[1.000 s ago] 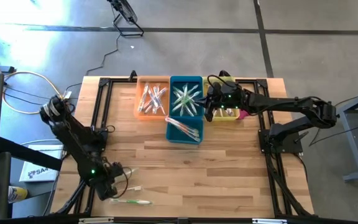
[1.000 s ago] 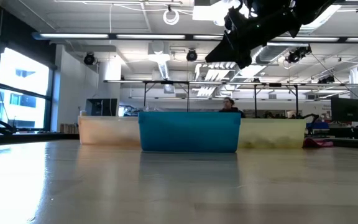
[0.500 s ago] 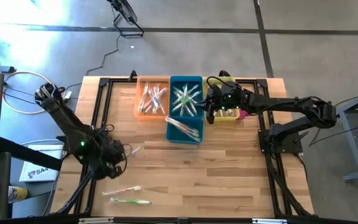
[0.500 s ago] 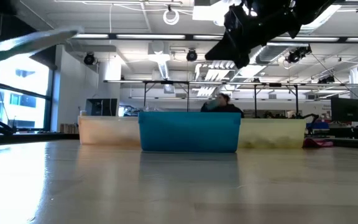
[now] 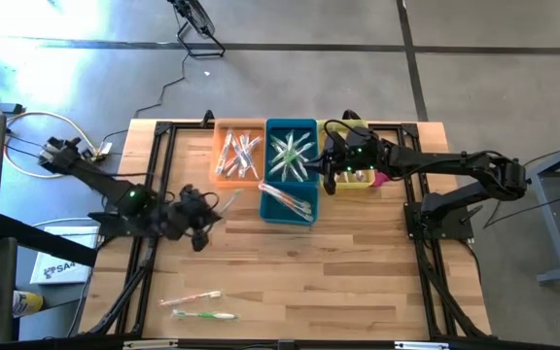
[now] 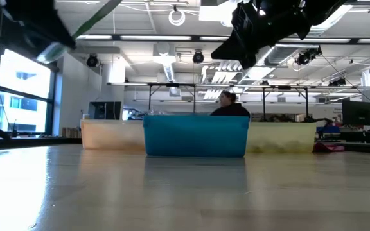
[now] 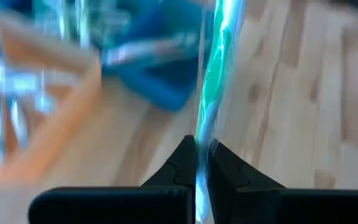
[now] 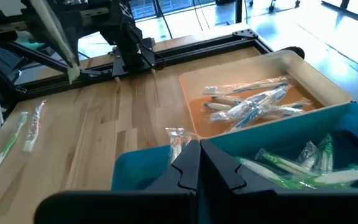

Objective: Pick & Place Toothbrushes
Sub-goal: Put the green toothbrush into the top blue bin

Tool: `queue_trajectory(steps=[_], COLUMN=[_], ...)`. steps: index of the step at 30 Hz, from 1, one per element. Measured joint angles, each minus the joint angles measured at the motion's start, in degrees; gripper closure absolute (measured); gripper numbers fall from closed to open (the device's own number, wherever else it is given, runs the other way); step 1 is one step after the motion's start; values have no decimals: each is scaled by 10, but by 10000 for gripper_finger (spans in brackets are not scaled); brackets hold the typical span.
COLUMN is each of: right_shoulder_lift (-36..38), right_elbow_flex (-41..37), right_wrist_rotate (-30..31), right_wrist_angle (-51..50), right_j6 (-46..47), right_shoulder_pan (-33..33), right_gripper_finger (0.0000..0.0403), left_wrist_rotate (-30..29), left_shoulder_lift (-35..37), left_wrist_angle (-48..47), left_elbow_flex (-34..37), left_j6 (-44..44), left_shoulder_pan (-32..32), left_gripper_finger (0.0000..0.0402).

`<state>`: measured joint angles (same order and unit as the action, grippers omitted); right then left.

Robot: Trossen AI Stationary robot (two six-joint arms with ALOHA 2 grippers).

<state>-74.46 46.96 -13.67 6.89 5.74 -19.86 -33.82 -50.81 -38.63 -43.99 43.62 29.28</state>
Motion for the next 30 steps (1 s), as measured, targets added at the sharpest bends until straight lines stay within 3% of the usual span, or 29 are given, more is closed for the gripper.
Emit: queue_trajectory(steps=[6,10,21,30], right_shoulder_lift=[0,0,0,0], right_elbow_flex=[0,0,0,0], right_wrist_rotate=[0,-1,-2,2], right_wrist_angle=[17,16,57,112], right_j6=[0,3,1,0], right_shoulder_pan=[0,1,33,57], right_gripper_finger=[400,400,400,400], left_wrist_rotate=[8,59,234,386], left_shoulder_lift=[0,0,-26,-86], left_wrist_angle=[145,193,256,396], left_elbow_flex=[0,0,-1,-1], left_j6=[-186,-263,-326,-374], left_shoulder_pan=[-96,-165,-312,-380], left_gripper_finger=[394,394,394,394])
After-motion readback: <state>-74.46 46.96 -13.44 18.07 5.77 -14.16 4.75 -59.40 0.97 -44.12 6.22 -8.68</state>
